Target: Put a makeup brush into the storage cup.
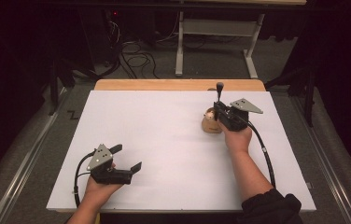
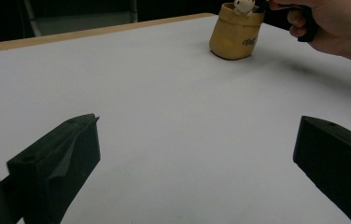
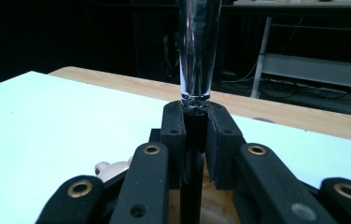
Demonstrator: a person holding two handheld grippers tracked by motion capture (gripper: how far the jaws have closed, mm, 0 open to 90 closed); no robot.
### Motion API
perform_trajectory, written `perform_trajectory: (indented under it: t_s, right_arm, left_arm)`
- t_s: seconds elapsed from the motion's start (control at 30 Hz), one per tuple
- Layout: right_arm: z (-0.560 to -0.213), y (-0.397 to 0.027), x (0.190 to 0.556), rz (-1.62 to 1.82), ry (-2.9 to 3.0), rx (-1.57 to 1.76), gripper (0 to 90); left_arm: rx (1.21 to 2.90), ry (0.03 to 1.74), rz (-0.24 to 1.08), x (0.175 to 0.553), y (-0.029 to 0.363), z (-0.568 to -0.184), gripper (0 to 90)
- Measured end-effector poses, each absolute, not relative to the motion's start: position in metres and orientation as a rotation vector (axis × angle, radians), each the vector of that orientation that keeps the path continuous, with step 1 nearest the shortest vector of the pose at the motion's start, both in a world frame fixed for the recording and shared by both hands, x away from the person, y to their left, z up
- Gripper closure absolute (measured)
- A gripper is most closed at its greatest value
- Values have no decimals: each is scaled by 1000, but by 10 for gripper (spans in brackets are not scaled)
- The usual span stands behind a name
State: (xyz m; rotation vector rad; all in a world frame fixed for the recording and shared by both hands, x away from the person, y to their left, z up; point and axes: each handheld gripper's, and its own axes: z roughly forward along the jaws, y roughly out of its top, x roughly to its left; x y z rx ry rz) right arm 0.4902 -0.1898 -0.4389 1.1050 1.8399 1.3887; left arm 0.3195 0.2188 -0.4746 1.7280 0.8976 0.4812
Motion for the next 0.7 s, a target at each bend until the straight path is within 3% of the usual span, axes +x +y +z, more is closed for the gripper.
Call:
perform_trajectory:
  t_s: [0.33,0.5,0.7]
  right_arm:
    - [-442,-191,487,1397,1837,1098,791]
    - [-435,-194,484,1419,1837,1100,663]
    - [-428,-197,480,1438,1827,1087,624]
  left_arm:
    - [1734,893,480,319,218,-475,12]
    - [1735,892,479,319,218,-475,12]
    - [1736,888,479,319,218,-474,12]
